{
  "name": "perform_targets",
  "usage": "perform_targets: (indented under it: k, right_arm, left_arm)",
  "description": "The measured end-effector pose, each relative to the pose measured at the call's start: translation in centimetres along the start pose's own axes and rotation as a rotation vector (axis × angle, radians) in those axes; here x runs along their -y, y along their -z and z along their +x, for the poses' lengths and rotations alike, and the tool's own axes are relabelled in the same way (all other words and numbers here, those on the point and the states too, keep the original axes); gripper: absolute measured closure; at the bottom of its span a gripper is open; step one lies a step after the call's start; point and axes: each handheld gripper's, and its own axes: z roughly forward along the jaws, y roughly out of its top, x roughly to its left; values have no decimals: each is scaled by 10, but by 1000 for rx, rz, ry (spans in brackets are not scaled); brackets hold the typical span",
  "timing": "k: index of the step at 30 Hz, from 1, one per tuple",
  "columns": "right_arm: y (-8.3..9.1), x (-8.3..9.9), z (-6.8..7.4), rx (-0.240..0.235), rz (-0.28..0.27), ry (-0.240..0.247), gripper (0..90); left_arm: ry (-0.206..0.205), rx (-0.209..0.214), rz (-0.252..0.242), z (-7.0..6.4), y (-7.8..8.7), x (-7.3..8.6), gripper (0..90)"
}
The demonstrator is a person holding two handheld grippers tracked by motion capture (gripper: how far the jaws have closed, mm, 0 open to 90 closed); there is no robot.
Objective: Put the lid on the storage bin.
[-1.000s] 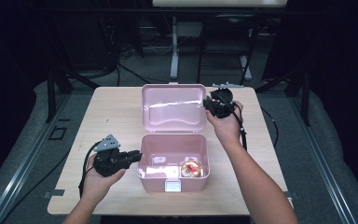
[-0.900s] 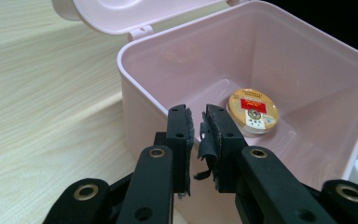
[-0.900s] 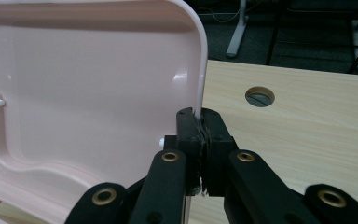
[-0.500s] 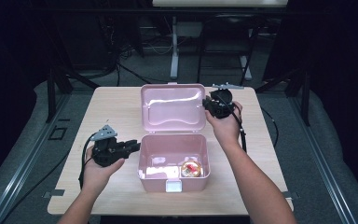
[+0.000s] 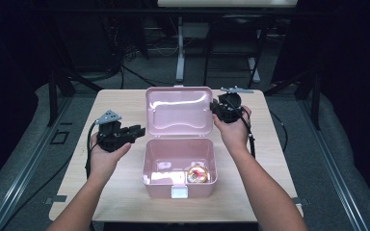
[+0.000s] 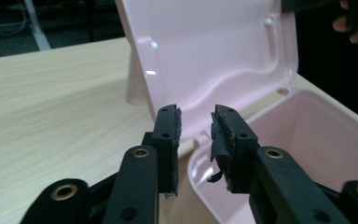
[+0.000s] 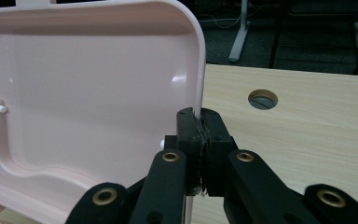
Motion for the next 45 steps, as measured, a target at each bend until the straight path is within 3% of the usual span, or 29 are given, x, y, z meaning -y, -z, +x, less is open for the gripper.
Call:
perform_targets:
  k: [7, 12, 19, 22, 29, 35, 45]
  right_arm:
    - [3, 1, 0, -4, -3, -1, 878]
    - [4, 1, 0, 1, -6, -1, 878]
    - [7, 2, 0, -4, -8, 1, 877]
    - [7, 3, -1, -6, -15, 3, 877]
    - [9, 4, -1, -11, -20, 4, 876]
    - [10, 4, -1, -13, -26, 5, 875]
    - [13, 6, -1, -13, -36, 13, 875]
  left_arm:
    - [12, -31, -26, 6, -9, -16, 676]
    - [1, -57, -16, 9, -18, -23, 682]
    - [28, -67, -41, 10, -24, -32, 692]
    - [20, -87, -48, 9, -25, -38, 700]
    - [49, -124, -55, 16, -32, -50, 702]
    - [52, -132, -60, 17, -39, -55, 723]
    - [94, -123, -45, 19, -51, -54, 773]
